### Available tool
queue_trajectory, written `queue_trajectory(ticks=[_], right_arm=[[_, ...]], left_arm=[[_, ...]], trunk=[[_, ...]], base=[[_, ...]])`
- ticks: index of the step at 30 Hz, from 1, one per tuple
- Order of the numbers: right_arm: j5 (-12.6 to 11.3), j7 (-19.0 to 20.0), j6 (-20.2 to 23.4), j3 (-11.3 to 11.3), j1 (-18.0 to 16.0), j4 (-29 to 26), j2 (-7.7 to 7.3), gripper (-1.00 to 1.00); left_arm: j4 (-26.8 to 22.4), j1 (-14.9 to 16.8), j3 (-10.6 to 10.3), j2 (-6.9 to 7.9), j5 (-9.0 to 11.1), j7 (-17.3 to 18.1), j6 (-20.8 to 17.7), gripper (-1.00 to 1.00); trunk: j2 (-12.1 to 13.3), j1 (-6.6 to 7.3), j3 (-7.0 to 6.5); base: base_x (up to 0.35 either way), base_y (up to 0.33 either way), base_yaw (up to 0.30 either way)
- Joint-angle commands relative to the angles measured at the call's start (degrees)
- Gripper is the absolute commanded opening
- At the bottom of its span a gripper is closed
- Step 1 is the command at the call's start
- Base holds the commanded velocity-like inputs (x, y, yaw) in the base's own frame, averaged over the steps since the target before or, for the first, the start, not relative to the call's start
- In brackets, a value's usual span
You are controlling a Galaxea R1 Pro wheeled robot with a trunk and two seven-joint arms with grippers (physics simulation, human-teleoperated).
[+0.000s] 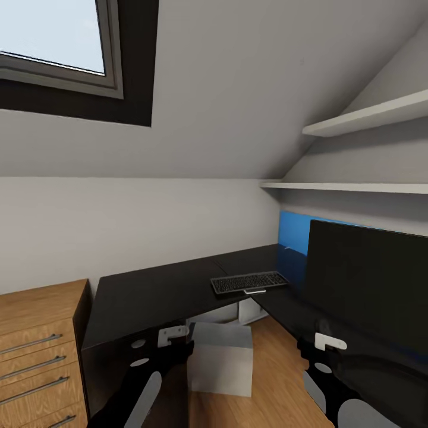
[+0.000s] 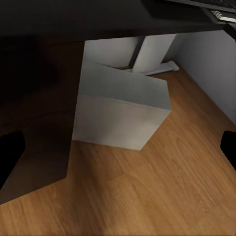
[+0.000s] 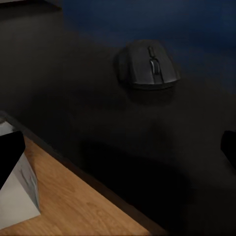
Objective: In the bedroom, organize the workspace by keeping the computer under the desk, ensuring the monitor is on the desk, placing the keyboard on the desk next to the monitor, placing the mouse on the desk next to the keyboard, moving the folder from the swivel chair onto the desk next to the mouse, stacking the notebook on top of the folder with the pen on top of the notebook, and positioning the swivel chair next to the desk.
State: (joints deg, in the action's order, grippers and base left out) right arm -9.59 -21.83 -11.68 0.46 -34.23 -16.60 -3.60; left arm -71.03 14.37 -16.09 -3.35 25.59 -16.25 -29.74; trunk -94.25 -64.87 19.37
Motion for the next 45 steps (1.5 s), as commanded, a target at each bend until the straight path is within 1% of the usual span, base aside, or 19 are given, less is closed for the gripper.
queue_trajectory(ticks=[1,31,45], right_arm=[[-0.5,0.0,-0.4,0.1,0.0,0.0,0.00,1.00],[-1.0,-0.1,-0.2,-0.4,0.0,-0.2,-0.17,1.00],[-1.0,-0.2,-0.2,-0.4,0.0,-0.2,-0.18,1.00]], left_arm=[[-0.1,0.0,-0.1,0.01,0.6,-0.5,-0.1,1.00],[0.4,0.0,-0.1,0.28,0.6,-0.5,-0.1,1.00],[0.5,0.0,-0.1,0.28,0.6,-0.5,-0.1,1.00]], trunk=[[-0.1,-0.01,0.08],[-0.1,-0.01,0.08],[-0.1,-0.01,0.08]], base=[[0.000,0.000,0.000],[0.001,0.000,0.000],[0.170,0.000,0.000]])
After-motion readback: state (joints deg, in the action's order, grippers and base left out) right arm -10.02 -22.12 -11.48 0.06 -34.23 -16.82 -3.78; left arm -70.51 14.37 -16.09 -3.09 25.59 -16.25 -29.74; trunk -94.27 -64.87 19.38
